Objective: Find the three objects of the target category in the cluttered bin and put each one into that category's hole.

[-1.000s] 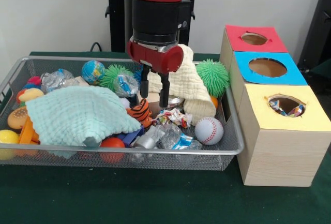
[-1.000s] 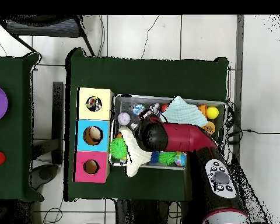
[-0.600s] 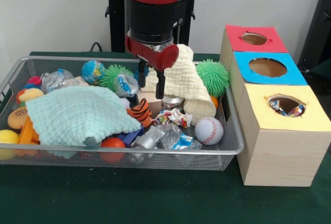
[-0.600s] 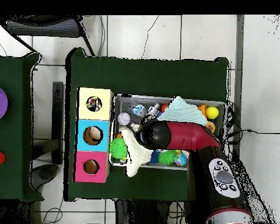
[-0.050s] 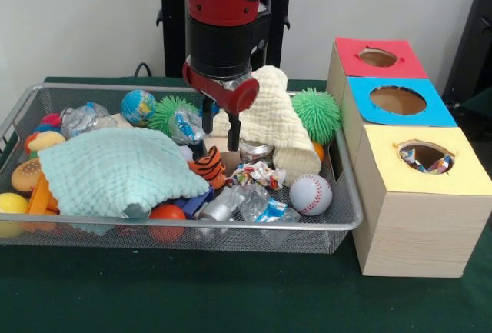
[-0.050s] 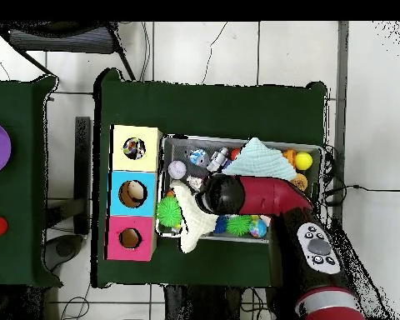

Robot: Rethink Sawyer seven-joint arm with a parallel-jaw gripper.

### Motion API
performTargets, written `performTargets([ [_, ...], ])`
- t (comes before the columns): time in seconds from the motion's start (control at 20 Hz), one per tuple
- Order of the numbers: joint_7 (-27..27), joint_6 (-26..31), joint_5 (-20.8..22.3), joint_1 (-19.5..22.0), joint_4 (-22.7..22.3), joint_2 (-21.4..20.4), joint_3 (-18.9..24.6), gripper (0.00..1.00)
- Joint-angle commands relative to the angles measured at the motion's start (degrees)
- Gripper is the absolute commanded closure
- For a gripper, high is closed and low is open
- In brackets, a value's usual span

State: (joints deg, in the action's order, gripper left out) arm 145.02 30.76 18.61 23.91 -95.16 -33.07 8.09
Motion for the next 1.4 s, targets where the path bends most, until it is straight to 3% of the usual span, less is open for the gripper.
performTargets([
  [0.05,-3.76,-5.48,1.69,0.93,0.55,3.61,5.5,0.0],
  [0.3,-1.35,-7.08,-0.8,1.41,-0.16,4.54,6.46,0.0],
  [0.85,1.92,-10.22,-2.01,-0.35,0.74,6.68,5.91,0.0],
  [1.4,2.61,-13.6,-2.46,-2.01,5.36,15.93,4.73,0.0],
])
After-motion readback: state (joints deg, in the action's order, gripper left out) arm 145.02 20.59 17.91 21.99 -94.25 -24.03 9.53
